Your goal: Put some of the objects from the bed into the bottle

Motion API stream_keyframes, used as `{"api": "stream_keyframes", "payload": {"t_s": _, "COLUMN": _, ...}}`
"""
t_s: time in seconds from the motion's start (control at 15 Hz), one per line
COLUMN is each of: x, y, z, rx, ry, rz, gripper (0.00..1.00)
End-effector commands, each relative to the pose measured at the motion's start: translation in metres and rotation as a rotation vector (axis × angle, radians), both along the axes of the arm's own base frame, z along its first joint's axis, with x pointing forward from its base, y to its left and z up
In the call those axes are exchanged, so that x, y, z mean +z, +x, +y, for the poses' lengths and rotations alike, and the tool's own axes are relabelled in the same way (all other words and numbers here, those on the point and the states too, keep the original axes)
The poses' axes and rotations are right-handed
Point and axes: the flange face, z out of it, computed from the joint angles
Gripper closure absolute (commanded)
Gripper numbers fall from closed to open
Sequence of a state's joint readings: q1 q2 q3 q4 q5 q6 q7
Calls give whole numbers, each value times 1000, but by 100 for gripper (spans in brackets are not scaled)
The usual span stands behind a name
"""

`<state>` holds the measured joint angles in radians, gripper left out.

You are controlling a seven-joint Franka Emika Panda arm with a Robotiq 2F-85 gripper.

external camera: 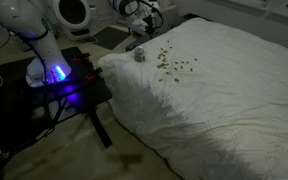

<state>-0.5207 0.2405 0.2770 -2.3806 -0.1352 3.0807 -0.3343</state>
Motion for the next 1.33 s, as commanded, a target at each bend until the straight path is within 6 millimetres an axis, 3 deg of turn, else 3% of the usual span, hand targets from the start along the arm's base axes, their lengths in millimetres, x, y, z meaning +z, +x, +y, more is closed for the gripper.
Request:
{"api": "stream_keyframes", "payload": {"t_s": 0.0, "x": 5, "y": -5, "z": -31, "rx": -111, "ry": 5, "rz": -31, "gripper": 100}}
{"api": "stream_keyframes", "payload": {"t_s": 0.2, "x": -5, "y": -1, "z": -48, "rx": -157, "ry": 9, "rz": -35, "gripper": 100}}
{"api": "stream_keyframes", "payload": {"t_s": 0.47, "x": -25, "y": 16, "z": -50, "rx": -174, "ry": 18, "rz": -31, "gripper": 100}}
{"api": "stream_keyframes", "payload": {"t_s": 0.53, "x": -29, "y": 22, "z": -50, "rx": -182, "ry": 18, "rz": -32, "gripper": 74}}
{"api": "stream_keyframes", "payload": {"t_s": 0.67, "x": -37, "y": 33, "z": -48, "rx": -181, "ry": 11, "rz": -31, "gripper": 66}}
{"api": "stream_keyframes", "payload": {"t_s": 1.27, "x": -88, "y": 72, "z": -52, "rx": -189, "ry": -2, "rz": 0, "gripper": 1}}
